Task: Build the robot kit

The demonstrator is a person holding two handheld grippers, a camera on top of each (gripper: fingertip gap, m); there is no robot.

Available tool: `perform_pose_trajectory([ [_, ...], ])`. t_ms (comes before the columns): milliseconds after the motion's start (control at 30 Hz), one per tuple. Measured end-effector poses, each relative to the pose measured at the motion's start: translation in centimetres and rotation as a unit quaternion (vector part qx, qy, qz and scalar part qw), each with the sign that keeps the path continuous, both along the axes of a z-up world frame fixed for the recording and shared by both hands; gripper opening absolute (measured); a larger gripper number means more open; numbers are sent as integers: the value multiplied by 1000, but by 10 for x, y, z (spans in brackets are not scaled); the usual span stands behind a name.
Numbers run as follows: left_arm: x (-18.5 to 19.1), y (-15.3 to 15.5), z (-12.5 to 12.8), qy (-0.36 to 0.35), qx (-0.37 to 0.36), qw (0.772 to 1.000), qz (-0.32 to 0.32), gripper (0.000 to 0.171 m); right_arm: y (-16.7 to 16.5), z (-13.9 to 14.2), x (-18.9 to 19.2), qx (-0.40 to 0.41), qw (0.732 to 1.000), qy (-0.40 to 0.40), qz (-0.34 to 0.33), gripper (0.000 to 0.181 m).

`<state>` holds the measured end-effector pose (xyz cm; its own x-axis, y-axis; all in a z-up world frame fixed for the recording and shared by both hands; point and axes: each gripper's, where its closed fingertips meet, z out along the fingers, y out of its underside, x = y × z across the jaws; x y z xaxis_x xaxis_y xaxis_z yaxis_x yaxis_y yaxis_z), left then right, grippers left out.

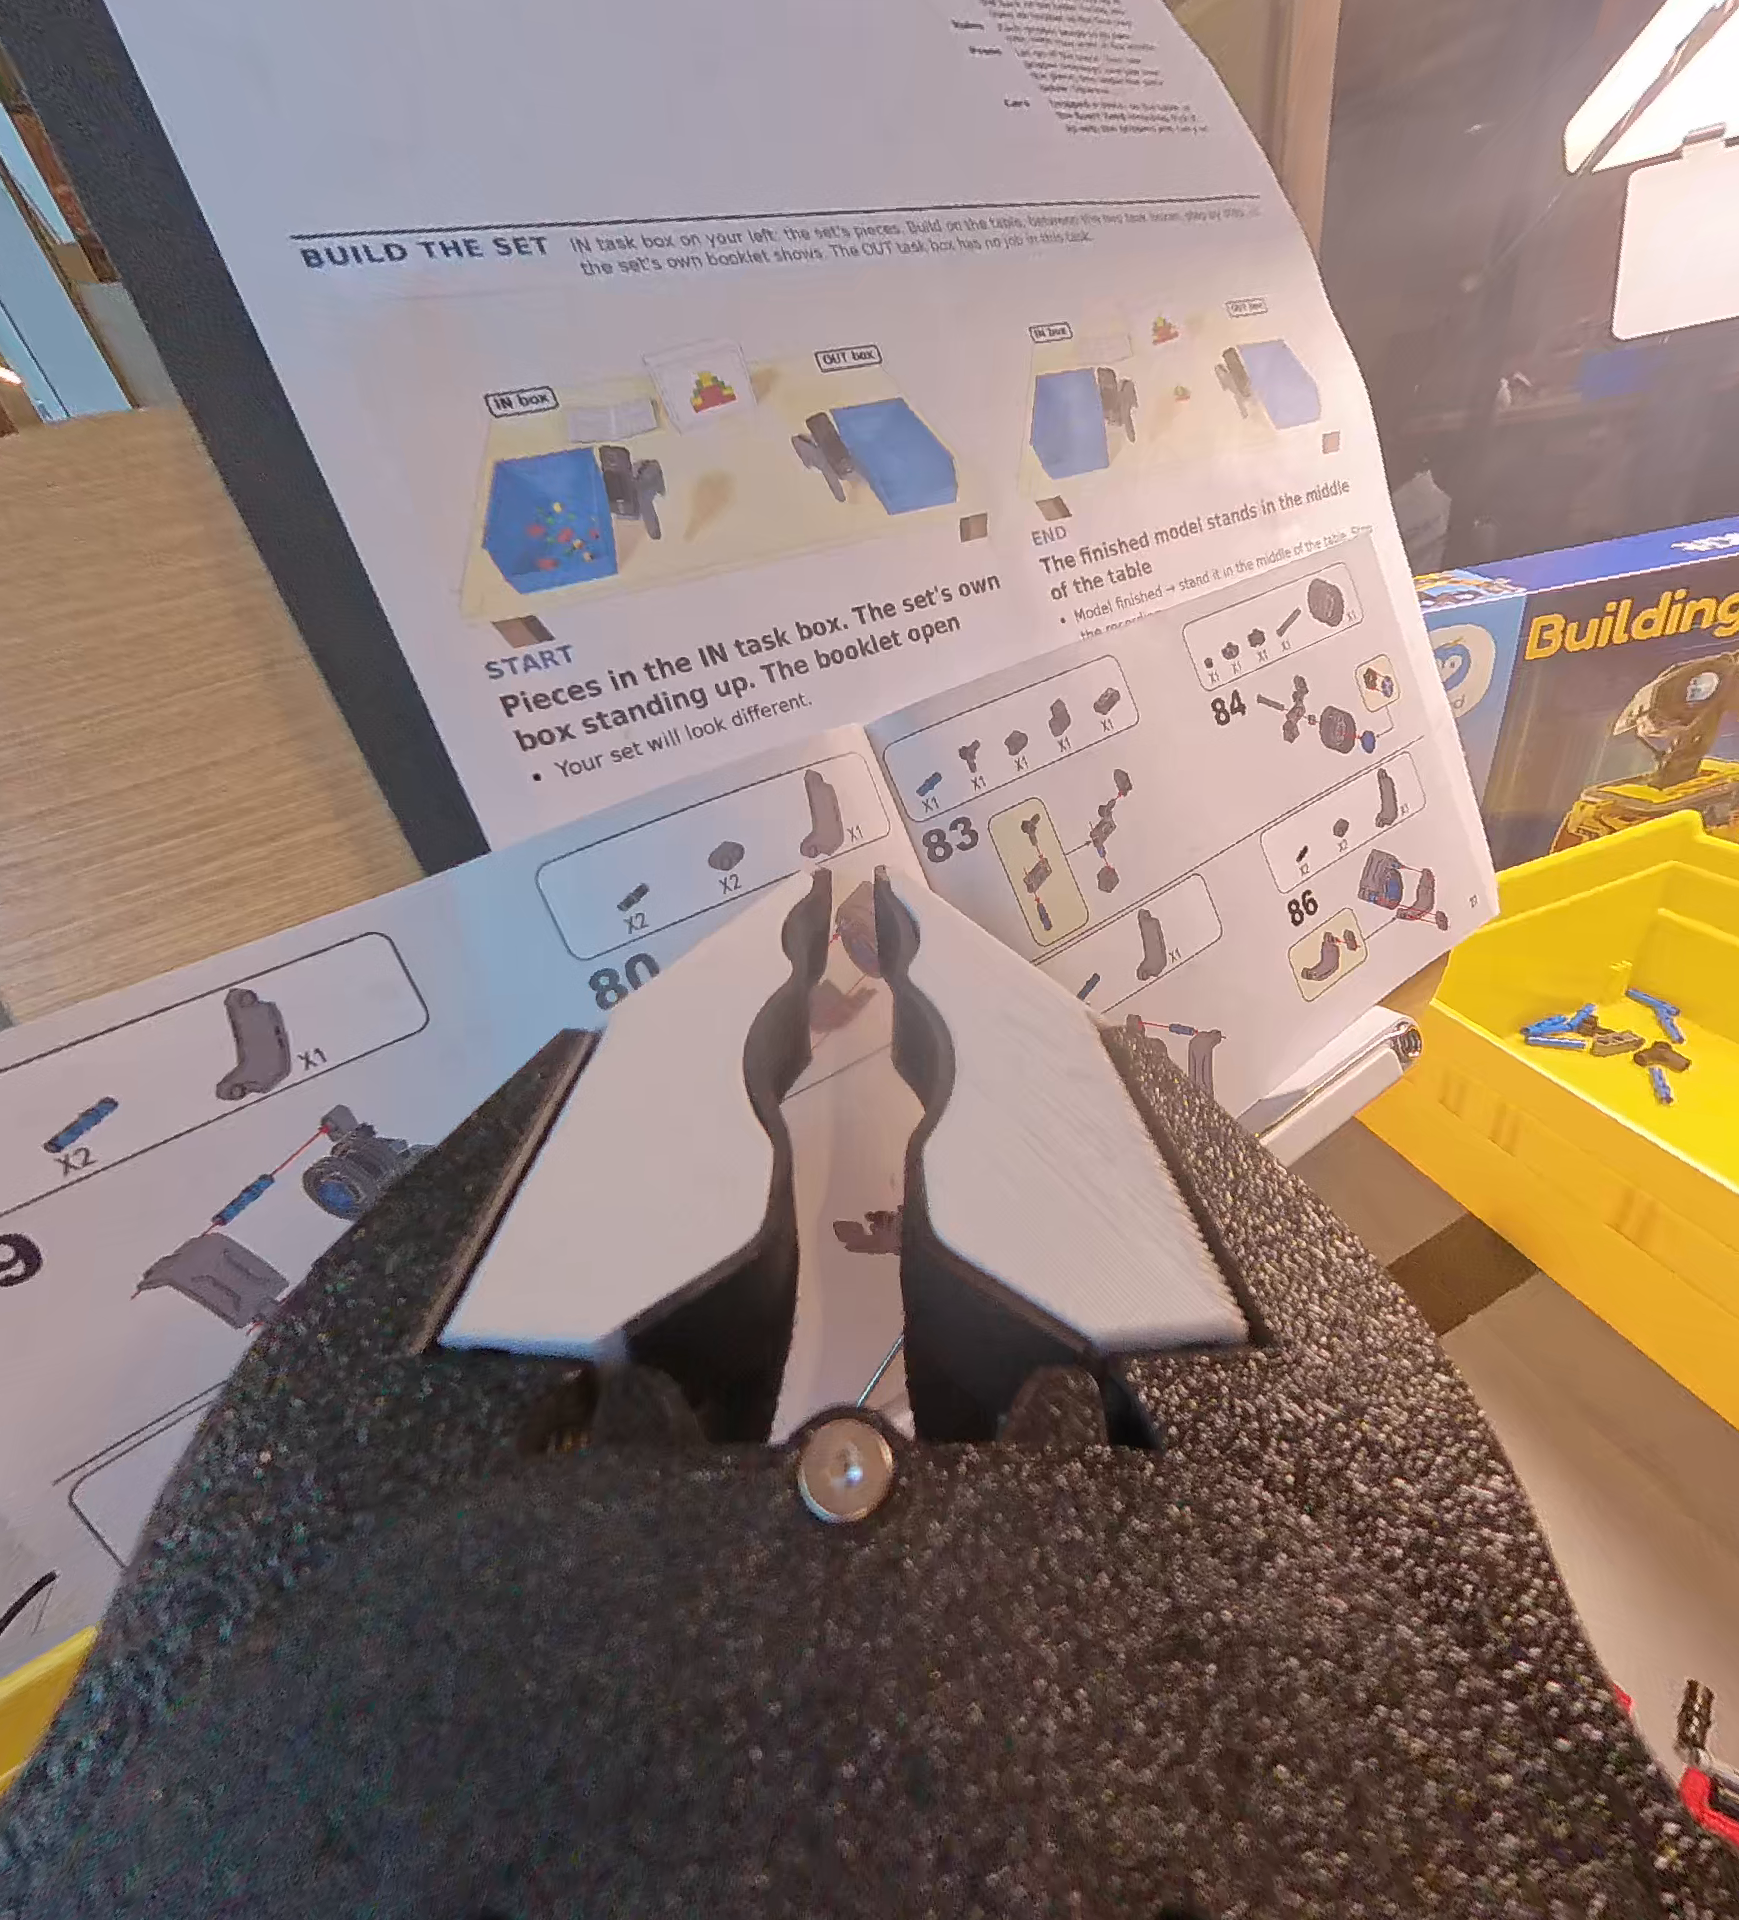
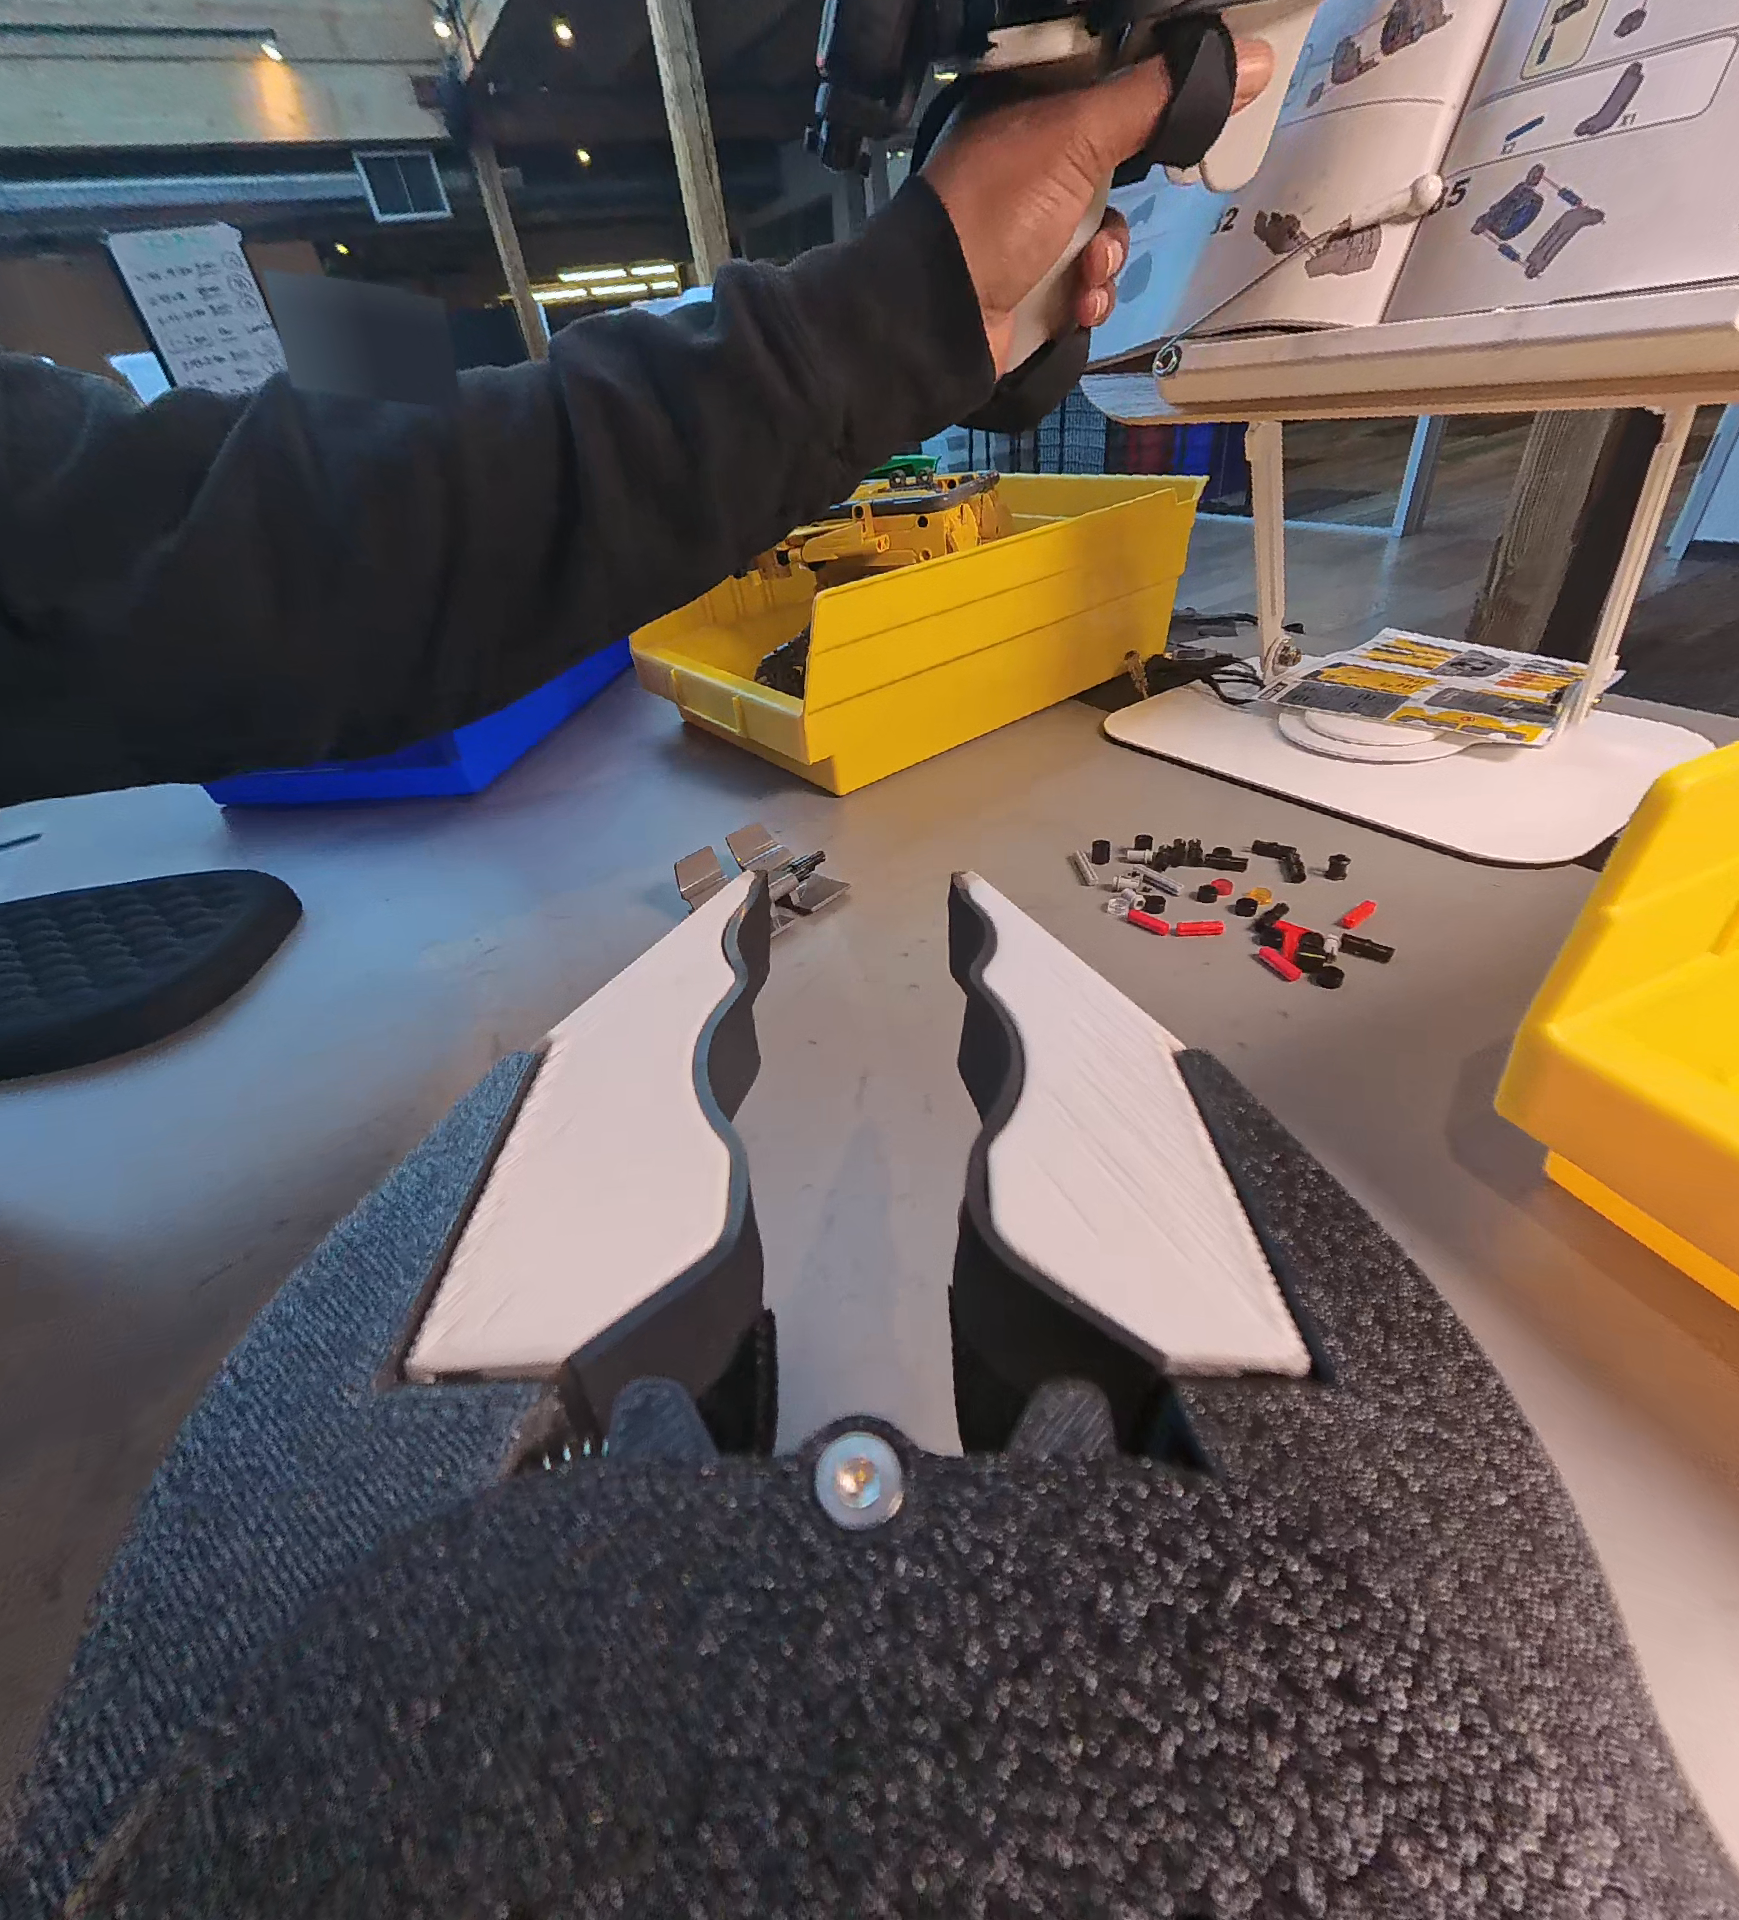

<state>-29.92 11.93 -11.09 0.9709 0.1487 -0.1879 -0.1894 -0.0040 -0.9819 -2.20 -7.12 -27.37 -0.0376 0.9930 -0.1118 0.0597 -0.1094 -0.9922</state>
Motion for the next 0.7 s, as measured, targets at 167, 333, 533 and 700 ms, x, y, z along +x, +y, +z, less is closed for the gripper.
perform_pose_trajectory([
  [167,7,-17,3,6,6,1000,-11,10,-1,0,0,-1,1000,-1,4,34],
  [333,33,-59,0,-4,34,998,-50,16,-2,0,0,0,1000,-1,5,34],
  [533,75,-124,-19,-4,45,994,-95,27,-2,-1,-1,3,1000,-4,3,34],
  [700,115,-181,-44,5,17,988,-150,33,-6,0,-1,11,1000,-4,1,34],
])
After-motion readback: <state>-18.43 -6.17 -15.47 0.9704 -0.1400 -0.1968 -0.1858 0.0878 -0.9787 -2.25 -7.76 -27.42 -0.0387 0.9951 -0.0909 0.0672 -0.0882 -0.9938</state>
